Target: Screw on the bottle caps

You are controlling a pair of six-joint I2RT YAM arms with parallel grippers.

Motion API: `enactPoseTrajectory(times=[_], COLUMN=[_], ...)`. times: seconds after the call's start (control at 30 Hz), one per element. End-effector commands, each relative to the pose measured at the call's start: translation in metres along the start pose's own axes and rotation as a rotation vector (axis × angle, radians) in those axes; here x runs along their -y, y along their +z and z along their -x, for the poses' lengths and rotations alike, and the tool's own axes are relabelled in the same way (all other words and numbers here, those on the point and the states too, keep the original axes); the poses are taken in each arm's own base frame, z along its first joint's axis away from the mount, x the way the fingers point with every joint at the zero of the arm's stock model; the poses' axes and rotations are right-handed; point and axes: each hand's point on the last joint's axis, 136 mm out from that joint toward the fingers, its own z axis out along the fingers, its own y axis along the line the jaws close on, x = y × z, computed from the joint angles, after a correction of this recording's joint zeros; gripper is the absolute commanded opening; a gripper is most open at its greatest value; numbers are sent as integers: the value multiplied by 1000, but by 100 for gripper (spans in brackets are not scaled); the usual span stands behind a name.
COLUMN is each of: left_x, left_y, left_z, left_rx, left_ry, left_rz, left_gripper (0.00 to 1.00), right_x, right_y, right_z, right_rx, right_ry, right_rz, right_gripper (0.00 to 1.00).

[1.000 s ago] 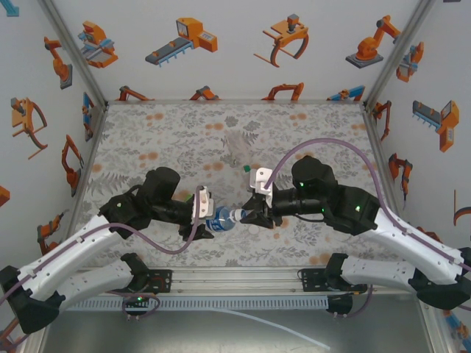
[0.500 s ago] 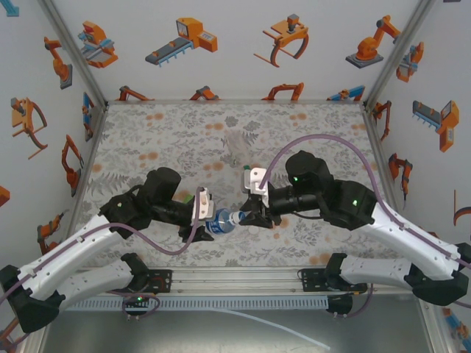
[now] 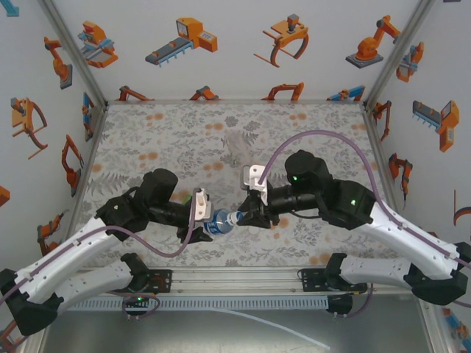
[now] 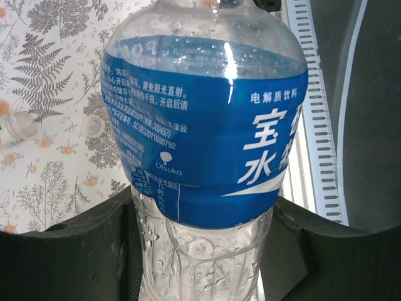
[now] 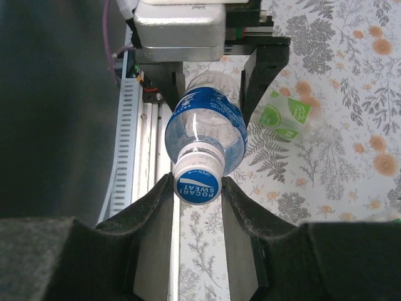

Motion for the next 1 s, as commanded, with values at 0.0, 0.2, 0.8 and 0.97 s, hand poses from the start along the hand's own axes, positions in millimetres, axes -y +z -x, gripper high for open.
enactPoseTrajectory(times=[0.0,0.2,0.8,0.97], left_x=[-2,-9,-61,-42], left_y=[-5,0,16,19], left_z=[41,41,21,26], left_rx=[157,145,38,74], left_ry=[81,76,-23,20], left_rz=[5,16,234,143], left_gripper=[0,0,0,0], right_x=[19,50,83,87], right_y=[14,19,6,7], right_z=[-11,-36,-104,-101], right_rx=[-11,-63,-87,-83], right_ry=[166,548,1351,1343], right_rz=[-74,-256,-671,-682], right_gripper=[0,0,0,0])
